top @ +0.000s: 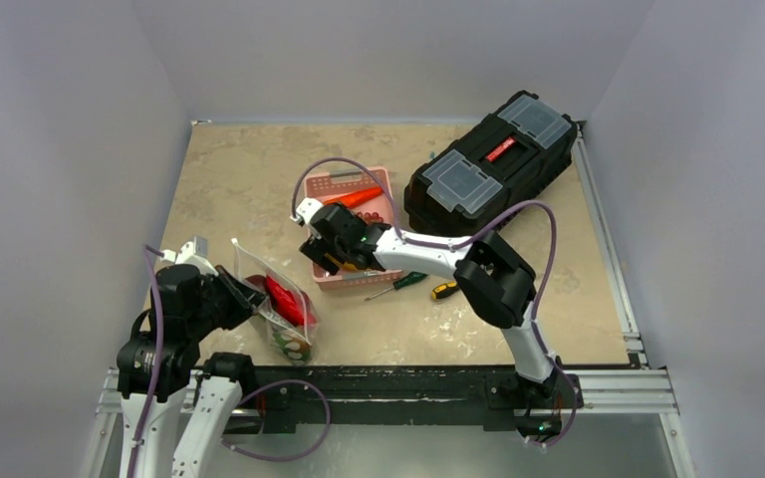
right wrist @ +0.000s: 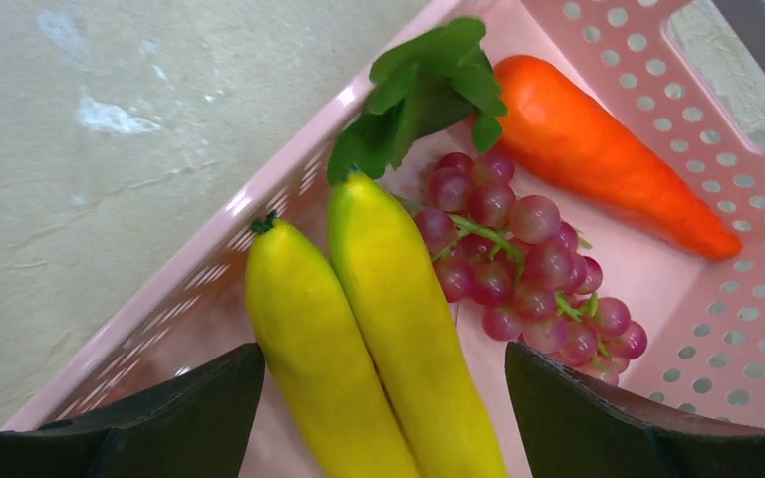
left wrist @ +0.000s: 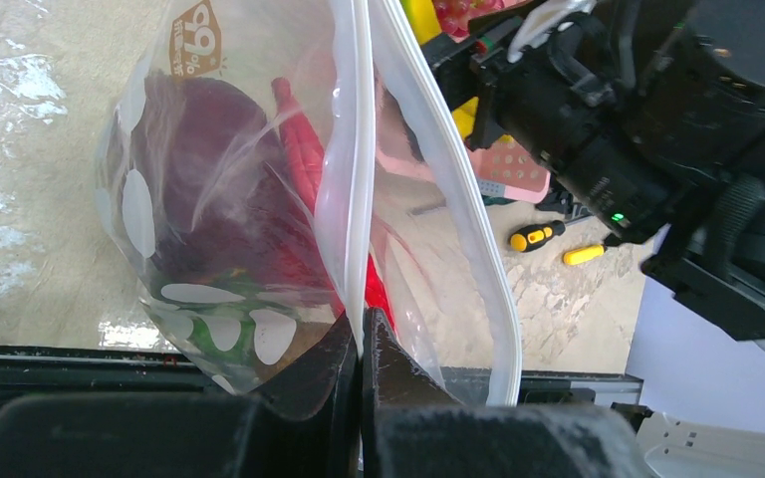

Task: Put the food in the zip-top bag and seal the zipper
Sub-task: Pick up the fake fruit from the bin, then place the fake fruit in the zipper food storage bag.

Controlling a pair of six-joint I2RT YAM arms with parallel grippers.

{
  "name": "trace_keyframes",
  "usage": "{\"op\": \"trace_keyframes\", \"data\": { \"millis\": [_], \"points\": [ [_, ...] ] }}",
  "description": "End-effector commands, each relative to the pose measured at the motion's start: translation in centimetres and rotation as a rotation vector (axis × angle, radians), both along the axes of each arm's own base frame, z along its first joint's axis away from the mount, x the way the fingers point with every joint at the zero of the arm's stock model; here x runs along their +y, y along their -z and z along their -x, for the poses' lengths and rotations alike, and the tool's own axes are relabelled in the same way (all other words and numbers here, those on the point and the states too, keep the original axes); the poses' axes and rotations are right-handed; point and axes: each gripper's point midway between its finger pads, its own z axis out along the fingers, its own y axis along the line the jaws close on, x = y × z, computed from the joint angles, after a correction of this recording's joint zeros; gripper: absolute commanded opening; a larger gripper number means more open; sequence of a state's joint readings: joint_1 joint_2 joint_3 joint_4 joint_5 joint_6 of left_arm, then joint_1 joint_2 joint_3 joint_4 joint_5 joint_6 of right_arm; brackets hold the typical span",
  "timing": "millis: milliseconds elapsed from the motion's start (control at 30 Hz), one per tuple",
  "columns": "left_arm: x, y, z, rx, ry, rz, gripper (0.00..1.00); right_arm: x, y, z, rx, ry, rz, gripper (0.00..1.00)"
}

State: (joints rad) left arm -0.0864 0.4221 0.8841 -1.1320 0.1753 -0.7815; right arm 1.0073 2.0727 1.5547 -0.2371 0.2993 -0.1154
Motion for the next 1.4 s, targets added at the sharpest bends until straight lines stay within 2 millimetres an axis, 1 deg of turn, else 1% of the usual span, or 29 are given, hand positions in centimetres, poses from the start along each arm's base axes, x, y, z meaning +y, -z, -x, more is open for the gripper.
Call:
{"op": "trace_keyframes", "data": {
  "millis": [0,67,133,233,267,333,500,600,700,833,900,933,1033,1200,1233,1300,1333,1367],
  "points": [
    [0.0,-0.6,0.1,-0.029,0.012,-0.008,0.0,-0.4,1.7,-1.7,-0.058,0.041,0.056,0.88],
    [0.1,-0.5,0.2,-0.027,0.009,-0.009,0.0,-0.5,2.4,-1.9,-0.067,0.053,0.065,0.86],
    [0.0,-0.4,0.2,-0.025,0.01,-0.009,0.0,-0.3,2.7,-2.1,-0.074,0.057,0.055,0.82],
    [0.0,-0.5,0.1,-0.024,0.013,-0.007,0.0,-0.4,2.1,-2.4,-0.088,0.083,0.043,0.7],
    [0.0,-0.5,0.1,-0.023,0.013,-0.007,0.0,-0.2,1.5,-2.4,-0.089,0.082,0.021,0.64],
    [0.0,-0.6,0.1,-0.026,0.012,-0.007,0.0,0.0,0.6,-2.3,-0.093,0.077,-0.013,0.58],
    [-0.1,-0.5,0.0,-0.023,0.015,-0.003,0.0,0.6,-1.6,-2.1,-0.093,0.067,-0.079,0.5],
    [-0.1,-0.6,0.0,-0.026,0.013,-0.003,0.0,0.9,-3.2,-2.0,-0.064,0.057,-0.152,0.45],
    [-0.1,-0.6,0.1,-0.024,0.013,-0.001,0.0,1.3,-5.1,-2.1,-0.012,0.039,-0.248,0.31],
    [-0.1,-0.5,0.1,-0.02,0.012,-0.002,0.0,1.4,-7.3,-2.1,0.093,0.02,-0.378,0.2],
    [-0.1,-0.5,0.1,-0.021,0.013,-0.001,0.0,1.5,-9.0,-1.8,0.154,-0.013,-0.461,0.17],
    [-0.1,-0.5,0.1,-0.02,0.013,-0.001,0.0,1.6,-10.2,-1.7,0.18,-0.032,-0.509,0.16],
    [-0.2,-0.5,0.0,-0.019,0.018,0.002,0.0,2.5,-14.1,-0.1,0.273,-0.123,-0.635,0.12],
    [-0.3,-0.6,-0.2,-0.025,0.019,0.006,0.0,4.7,-21.3,4.6,0.458,-0.313,-0.843,0.06],
    [-0.3,-0.6,-0.2,-0.024,0.019,0.006,0.0,5.0,-23.0,5.7,0.496,-0.363,-0.897,0.05],
    [-0.3,-0.7,-0.2,-0.026,0.021,0.006,0.0,5.3,-25.9,7.2,0.543,-0.431,-0.993,0.05],
    [-0.3,-0.8,-0.1,-0.029,0.021,0.006,0.0,5.4,-27.0,8.6,0.592,-0.483,-1.031,0.05],
    [-0.3,-0.7,-0.1,-0.028,0.021,0.006,0.0,5.4,-28.5,9.6,0.629,-0.525,-1.081,0.05]
  ]
}}
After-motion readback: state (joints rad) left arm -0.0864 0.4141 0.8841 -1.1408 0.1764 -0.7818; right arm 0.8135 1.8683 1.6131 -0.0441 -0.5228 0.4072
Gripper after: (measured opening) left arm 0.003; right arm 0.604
